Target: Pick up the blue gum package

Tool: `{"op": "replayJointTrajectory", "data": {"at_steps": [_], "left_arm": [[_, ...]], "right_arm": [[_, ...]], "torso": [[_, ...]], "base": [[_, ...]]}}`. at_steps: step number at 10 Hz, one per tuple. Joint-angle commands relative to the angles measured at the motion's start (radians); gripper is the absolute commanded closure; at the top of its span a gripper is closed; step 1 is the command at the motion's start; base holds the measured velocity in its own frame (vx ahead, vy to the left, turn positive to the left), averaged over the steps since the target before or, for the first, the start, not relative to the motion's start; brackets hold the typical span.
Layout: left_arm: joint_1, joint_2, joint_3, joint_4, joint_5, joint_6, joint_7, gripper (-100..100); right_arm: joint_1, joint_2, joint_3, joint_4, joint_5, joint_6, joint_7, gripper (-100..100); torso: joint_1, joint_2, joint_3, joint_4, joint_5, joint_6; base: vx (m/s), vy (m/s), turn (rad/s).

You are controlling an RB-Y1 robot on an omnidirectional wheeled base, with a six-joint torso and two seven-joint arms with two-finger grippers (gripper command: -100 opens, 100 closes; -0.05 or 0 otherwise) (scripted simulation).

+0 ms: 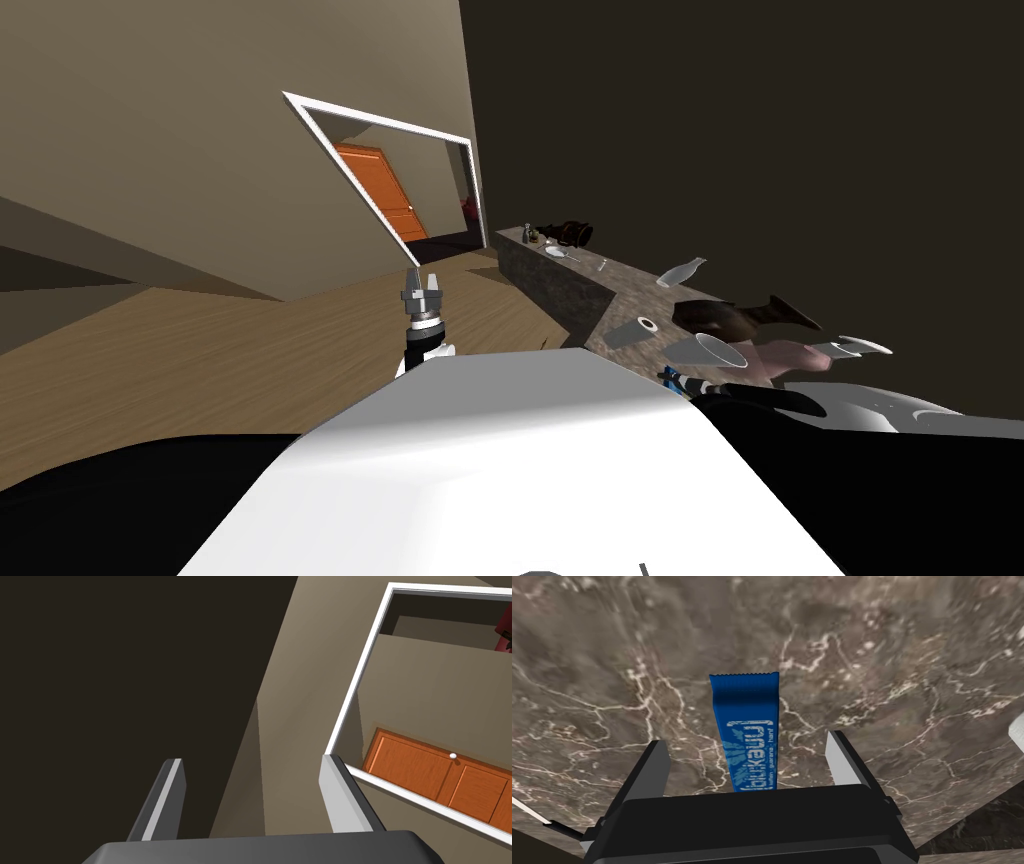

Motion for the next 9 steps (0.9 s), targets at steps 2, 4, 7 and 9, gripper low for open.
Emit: {"op": "replayJointTrajectory", "data": {"at_steps": [2, 4, 7, 9], "left_arm": [[0.000, 0.000, 0.000, 0.000, 0.000, 0.000, 0.000, 0], [0.000, 0.000, 0.000, 0.000, 0.000, 0.000, 0.000, 0], [0.000, 0.000, 0.000, 0.000, 0.000, 0.000, 0.000, 0], [0.000, 0.000, 0.000, 0.000, 0.000, 0.000, 0.000, 0]], "right_arm": [[-0.017, 0.033, 0.009, 0.004, 0.035, 0.013, -0.003, -100], [-0.025, 0.066, 0.011, 0.003, 0.050, 0.026, 0.008, -100], [-0.038, 0.116, 0.015, 0.002, 0.073, 0.047, 0.024, -100], [-0.023, 0.104, 0.003, 0.000, 0.063, 0.042, 0.026, 100]], "torso": [[-0.001, -0.001, 0.000, 0.000, 0.000, 0.000], [-0.001, -0.001, 0.000, 0.000, 0.000, 0.000], [0.000, 0.000, 0.000, 0.000, 0.000, 0.000], [0.000, 0.000, 0.000, 0.000, 0.000, 0.000]], "base": [[0.025, -0.018, 0.032], [0.023, -0.014, 0.035], [0.018, -0.013, 0.034], [0.006, -0.005, 0.004]]}}
